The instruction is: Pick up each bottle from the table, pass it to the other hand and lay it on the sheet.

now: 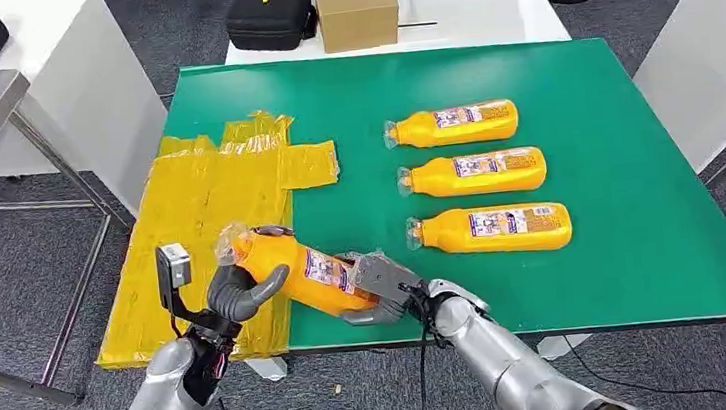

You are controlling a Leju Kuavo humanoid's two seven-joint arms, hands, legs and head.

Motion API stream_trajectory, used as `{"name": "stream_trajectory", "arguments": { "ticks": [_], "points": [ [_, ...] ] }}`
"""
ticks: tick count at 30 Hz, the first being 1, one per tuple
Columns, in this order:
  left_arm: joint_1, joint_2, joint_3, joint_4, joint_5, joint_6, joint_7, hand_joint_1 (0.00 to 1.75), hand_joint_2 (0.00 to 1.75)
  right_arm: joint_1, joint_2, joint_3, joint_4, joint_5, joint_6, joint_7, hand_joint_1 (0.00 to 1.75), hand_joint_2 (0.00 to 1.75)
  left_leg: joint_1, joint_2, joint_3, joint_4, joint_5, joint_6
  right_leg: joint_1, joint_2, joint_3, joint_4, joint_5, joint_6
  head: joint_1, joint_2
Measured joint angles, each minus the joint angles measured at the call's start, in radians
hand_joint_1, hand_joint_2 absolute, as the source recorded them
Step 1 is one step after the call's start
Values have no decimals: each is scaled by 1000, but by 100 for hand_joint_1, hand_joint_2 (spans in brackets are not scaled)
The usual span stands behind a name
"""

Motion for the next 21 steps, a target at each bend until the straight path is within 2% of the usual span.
{"name": "stream_trajectory", "arguments": {
  "ticks": [9,10,11,12,13,21],
  "points": [
    [0,0,0,0,0,0,0,175,175,0,0,0,0,0,0,1,175,175,0,0,0,0,0,0,0,0,0,0,0,0,0,0],
    [0,0,0,0,0,0,0,175,175,0,0,0,0,0,0,1,26,175,0,0,0,0,0,0,0,0,0,0,0,0,0,0],
    [0,0,0,0,0,0,0,175,175,0,0,0,0,0,0,1,0,175,0,0,0,0,0,0,0,0,0,0,0,0,0,0],
    [1,0,0,0,0,0,0,175,175,0,0,0,0,0,-3,2,0,175,0,0,0,0,0,0,0,0,0,0,0,0,0,0],
    [1,0,0,-3,0,1,0,175,175,0,0,0,0,0,-7,4,0,0,0,0,0,0,0,0,0,0,0,0,0,0,0,0],
    [20,0,-2,-50,1,21,7,175,175,5,0,-6,-12,11,-112,46,0,0,0,0,0,0,0,0,0,0,0,0,0,0,0,0]
  ]
}}
